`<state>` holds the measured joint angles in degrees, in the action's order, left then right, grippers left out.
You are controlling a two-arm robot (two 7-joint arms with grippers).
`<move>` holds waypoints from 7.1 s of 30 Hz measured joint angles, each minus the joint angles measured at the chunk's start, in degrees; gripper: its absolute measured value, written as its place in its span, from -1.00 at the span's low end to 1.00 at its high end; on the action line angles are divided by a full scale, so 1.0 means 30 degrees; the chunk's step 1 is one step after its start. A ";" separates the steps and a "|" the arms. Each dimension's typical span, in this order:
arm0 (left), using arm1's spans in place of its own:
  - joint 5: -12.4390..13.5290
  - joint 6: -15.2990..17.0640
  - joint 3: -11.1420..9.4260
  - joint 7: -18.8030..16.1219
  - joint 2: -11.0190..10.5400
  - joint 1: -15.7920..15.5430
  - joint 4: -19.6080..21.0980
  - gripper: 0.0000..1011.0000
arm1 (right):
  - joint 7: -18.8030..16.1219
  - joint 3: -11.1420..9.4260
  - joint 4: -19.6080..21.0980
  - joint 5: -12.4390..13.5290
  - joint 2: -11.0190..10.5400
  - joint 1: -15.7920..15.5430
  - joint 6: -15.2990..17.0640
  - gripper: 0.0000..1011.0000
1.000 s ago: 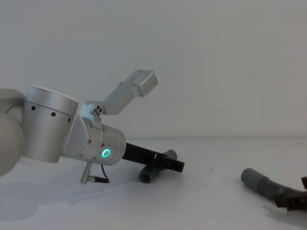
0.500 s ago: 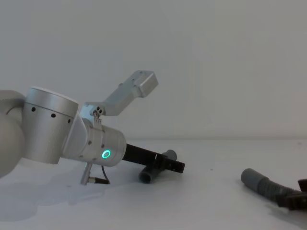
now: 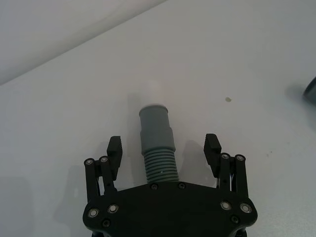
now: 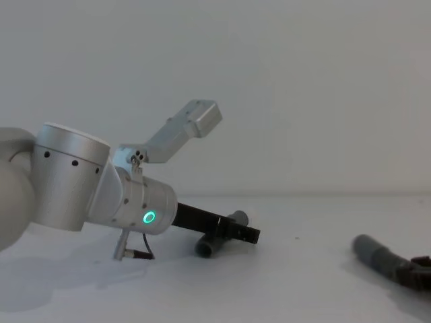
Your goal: Use both hands to pick up one end of the pipe from the table, align the ends, and insert them.
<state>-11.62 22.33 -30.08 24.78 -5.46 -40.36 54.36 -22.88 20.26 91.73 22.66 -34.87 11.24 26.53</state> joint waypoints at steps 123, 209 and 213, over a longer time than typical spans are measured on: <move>0.1384 -0.3073 -0.1166 0.1248 0.1667 -0.4827 -0.7321 -0.31 | -0.1033 0.0413 -0.1609 -0.0170 0.0363 0.1585 -0.1783 -0.83; 0.2344 -0.7135 -0.2188 0.2373 0.3802 -0.9787 -1.5688 -0.31 | -0.0766 0.0345 -0.4200 -0.2321 0.2966 0.4490 -0.6346 -0.84; 0.2343 -0.7134 -0.2187 0.2373 0.3801 -0.9786 -1.5689 -0.31 | -0.0178 0.0105 -0.3599 -0.2299 0.3145 0.3796 -0.6505 -0.84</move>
<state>-4.59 0.93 -36.64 31.90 5.95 -69.72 7.29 -23.41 20.58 80.93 15.77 -25.43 22.63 7.01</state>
